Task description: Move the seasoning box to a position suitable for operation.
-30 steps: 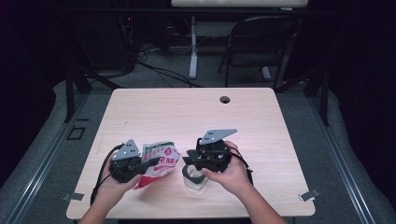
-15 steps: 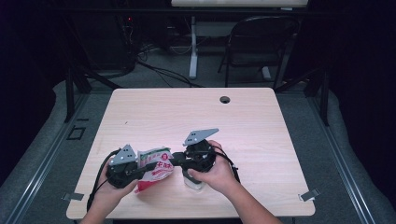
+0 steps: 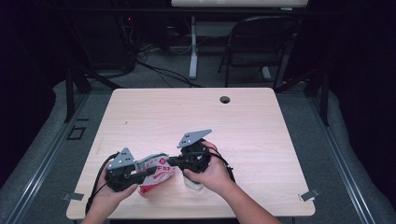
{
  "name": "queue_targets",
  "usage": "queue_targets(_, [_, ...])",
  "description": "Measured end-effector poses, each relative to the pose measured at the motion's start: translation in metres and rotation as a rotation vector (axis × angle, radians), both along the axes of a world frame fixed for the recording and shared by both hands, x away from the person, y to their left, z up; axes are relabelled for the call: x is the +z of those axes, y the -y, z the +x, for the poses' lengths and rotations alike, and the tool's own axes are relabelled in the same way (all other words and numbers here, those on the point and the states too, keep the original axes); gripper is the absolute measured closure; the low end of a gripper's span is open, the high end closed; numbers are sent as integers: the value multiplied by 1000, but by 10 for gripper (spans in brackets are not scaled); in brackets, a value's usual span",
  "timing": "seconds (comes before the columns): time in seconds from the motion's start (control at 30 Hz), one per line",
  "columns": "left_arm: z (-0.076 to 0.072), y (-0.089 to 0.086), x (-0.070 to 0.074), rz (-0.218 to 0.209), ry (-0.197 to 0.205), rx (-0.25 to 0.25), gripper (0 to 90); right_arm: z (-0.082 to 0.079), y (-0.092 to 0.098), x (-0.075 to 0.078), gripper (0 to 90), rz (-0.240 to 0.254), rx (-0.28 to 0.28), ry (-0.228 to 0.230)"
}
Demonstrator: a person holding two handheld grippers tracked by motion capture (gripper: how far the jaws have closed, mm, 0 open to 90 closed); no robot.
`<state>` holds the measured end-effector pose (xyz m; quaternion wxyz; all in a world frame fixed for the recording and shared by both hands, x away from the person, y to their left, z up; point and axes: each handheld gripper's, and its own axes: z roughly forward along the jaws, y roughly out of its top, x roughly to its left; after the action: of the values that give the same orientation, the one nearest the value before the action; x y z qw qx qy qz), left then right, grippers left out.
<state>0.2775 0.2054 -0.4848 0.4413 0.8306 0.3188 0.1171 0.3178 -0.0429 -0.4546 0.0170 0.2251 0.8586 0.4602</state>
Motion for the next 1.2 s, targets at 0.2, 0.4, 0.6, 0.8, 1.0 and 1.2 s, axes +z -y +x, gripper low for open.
queue_targets(0.2, [-2, 1, -5, -6, 12, 36, 690, 1, 5, 5, 900, 38, 13, -23])
queue_targets(0.4, [-4, 2, -9, -29, -16, 33, 677, 5, -3, -7, 815, -31, 42, -72])
queue_targets(0.6, [-5, 1, -11, -41, -23, 29, 694, 3, -17, -22, 824, -110, 65, -88])
queue_targets(0.8, [-4, -1, -13, -45, -29, 26, 671, 5, -21, -28, 900, -119, 73, -102])
queue_targets(1.0, [-3, -2, -19, -37, -13, 27, 553, 5, -19, -26, 900, -117, 71, -94])
queue_targets(1.2, [-2, -2, -30, -22, -31, 27, 472, 5, -20, -23, 900, -98, 49, -79])
